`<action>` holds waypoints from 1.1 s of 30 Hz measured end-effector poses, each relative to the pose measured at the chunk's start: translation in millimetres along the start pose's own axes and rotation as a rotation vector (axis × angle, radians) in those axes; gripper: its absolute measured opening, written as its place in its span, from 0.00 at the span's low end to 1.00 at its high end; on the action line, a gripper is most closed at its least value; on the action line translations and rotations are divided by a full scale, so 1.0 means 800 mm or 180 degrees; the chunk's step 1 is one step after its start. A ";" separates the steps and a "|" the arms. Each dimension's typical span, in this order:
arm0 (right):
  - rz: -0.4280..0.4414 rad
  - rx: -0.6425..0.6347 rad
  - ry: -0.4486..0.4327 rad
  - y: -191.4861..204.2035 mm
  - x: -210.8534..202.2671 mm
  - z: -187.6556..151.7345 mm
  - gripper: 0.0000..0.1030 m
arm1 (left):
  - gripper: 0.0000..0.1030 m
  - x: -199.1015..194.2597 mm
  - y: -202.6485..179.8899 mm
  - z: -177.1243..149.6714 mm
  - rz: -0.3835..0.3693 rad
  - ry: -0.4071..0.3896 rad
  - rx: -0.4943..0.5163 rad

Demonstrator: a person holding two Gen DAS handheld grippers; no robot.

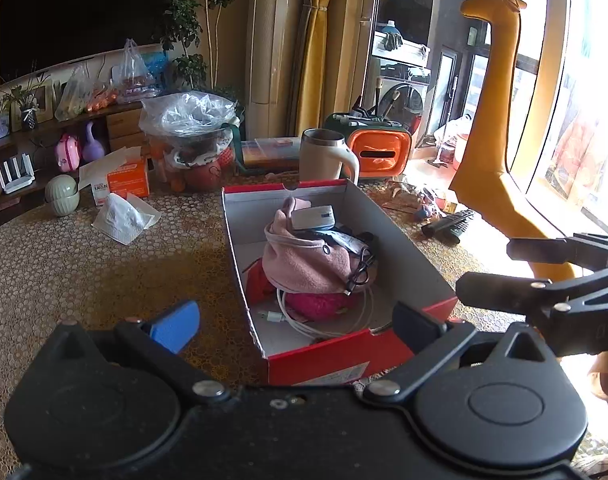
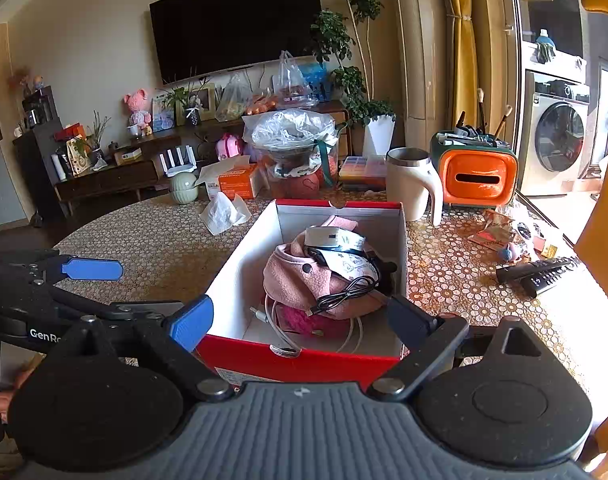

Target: Organize objects

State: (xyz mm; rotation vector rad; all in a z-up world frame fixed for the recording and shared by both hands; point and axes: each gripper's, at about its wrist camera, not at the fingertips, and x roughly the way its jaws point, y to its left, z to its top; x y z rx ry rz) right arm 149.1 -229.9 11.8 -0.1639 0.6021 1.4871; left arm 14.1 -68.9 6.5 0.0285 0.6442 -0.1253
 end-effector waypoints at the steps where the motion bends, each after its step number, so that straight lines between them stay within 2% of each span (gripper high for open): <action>1: -0.0021 -0.0004 -0.0013 0.001 -0.001 -0.002 0.92 | 1.00 -0.001 0.000 -0.001 -0.0007 -0.0006 -0.0015; 6: -0.0063 0.0046 -0.0081 -0.002 -0.004 -0.009 0.93 | 1.00 -0.005 -0.001 -0.006 -0.0025 -0.0012 -0.0057; 33: -0.0031 0.0105 -0.0026 -0.001 -0.003 -0.021 0.94 | 1.00 -0.011 0.000 -0.015 -0.0034 -0.0013 -0.0195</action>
